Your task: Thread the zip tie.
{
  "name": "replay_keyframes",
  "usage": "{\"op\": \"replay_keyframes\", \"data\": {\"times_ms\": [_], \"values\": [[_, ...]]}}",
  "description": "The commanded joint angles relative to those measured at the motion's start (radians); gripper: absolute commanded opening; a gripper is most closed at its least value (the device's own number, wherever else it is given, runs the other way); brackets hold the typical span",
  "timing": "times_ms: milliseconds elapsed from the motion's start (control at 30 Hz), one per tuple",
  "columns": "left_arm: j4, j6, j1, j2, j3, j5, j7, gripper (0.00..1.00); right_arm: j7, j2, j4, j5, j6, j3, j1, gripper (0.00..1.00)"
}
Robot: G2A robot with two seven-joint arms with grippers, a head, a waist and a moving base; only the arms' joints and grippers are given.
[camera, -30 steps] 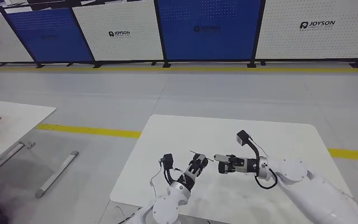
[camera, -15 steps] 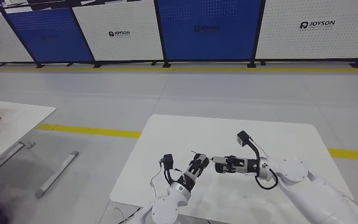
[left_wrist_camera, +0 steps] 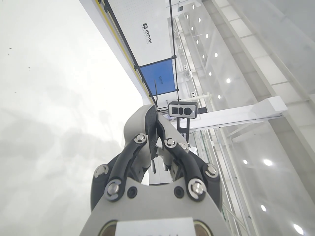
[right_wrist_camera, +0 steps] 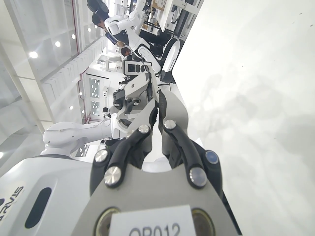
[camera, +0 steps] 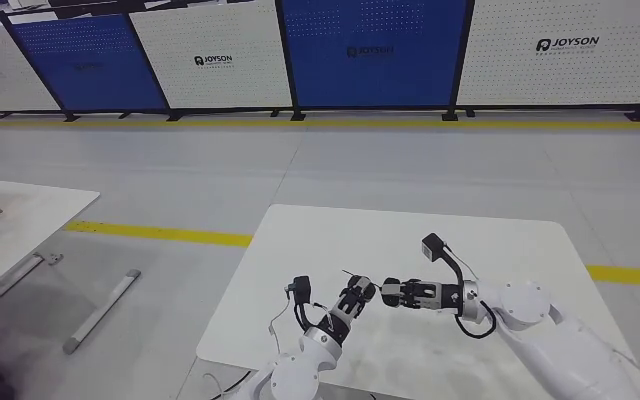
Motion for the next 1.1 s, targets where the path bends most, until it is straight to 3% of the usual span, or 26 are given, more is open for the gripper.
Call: {"op": "replay_keyframes", "data": {"times_ms": [0, 267, 300, 367, 400, 733, 767, 833, 867, 1067], "values": [[0.0, 0.001, 0.001, -0.001, -0.001, 0.002, 0.0, 0.0, 0.004, -0.001, -0.003, -0.003, 0.0, 0.006, -0.003, 0.0], [0.002, 0.003, 0.001, -0.005, -0.006, 0.012, 0.006, 0.0, 0.017, -0.005, -0.01, -0.019, 0.004, 0.032, -0.018, 0.0], [0.002, 0.002, 0.001, -0.006, -0.006, 0.018, 0.007, 0.15, 0.019, -0.006, -0.011, -0.022, 0.004, 0.036, -0.02, 0.0], [0.002, -0.002, 0.003, -0.006, -0.004, 0.027, 0.005, 0.88, 0.021, -0.007, -0.012, -0.026, 0.005, 0.042, -0.024, 0.0], [0.002, -0.004, 0.004, -0.007, -0.004, 0.031, 0.004, 1.0, 0.022, -0.008, -0.013, -0.029, 0.006, 0.046, -0.026, 0.0], [0.018, -0.022, 0.006, -0.01, -0.002, 0.052, -0.018, 1.0, 0.056, -0.011, -0.017, -0.038, -0.006, 0.077, -0.046, 0.0], [0.02, -0.024, 0.005, -0.011, -0.002, 0.05, -0.021, 0.96, 0.061, -0.011, -0.016, -0.037, -0.007, 0.08, -0.047, 0.0], [0.025, -0.027, 0.003, -0.012, -0.002, 0.038, -0.033, 0.58, 0.068, -0.012, -0.015, -0.036, -0.012, 0.087, -0.05, 0.0], [0.028, -0.029, 0.002, -0.012, -0.003, 0.027, -0.044, 0.49, 0.074, -0.012, -0.014, -0.034, -0.016, 0.092, -0.053, 0.0], [0.041, -0.035, -0.005, -0.013, -0.015, -0.009, -0.093, 0.37, 0.106, -0.016, -0.009, -0.029, -0.028, 0.105, -0.059, 0.0]]}}
